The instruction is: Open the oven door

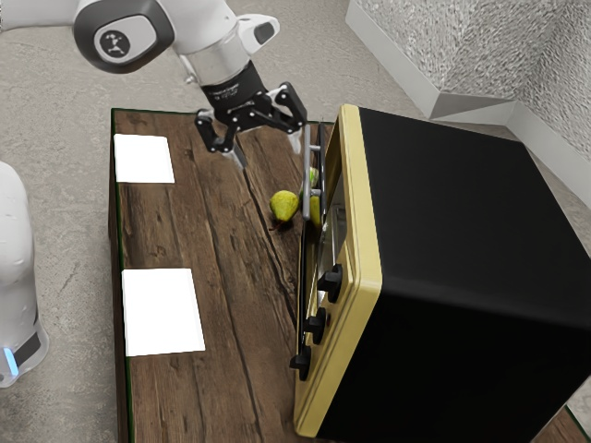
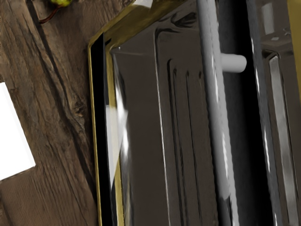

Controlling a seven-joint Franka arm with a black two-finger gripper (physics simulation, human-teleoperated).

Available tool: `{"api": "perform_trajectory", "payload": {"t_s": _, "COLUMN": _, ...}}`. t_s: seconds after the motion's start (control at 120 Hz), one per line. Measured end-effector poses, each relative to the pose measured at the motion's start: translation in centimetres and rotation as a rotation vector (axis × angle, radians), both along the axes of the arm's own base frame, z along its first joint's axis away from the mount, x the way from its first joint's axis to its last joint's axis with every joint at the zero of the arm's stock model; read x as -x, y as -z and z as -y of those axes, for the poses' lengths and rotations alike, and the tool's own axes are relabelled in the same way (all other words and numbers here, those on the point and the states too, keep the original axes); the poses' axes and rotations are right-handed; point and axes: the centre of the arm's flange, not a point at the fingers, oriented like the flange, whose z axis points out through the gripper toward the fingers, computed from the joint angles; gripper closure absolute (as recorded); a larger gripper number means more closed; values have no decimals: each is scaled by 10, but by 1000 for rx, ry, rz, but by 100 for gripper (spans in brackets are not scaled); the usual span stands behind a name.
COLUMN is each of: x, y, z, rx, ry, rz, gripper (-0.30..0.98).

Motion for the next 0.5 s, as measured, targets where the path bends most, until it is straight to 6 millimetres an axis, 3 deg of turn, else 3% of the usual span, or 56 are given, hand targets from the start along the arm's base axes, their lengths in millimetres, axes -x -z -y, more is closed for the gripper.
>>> {"api": "perform_trajectory", "payload": {"t_s": 0.25, "x": -15, "y": 6, "z": -14, "rx": 4, "ry": 1, "rz": -12, "gripper": 2}}
{"api": "perform_trajectory", "payload": {"t_s": 0.5, "x": -24, "y": 7, "z": -10, "rx": -21, "ry": 33, "rz": 2, "gripper": 2}}
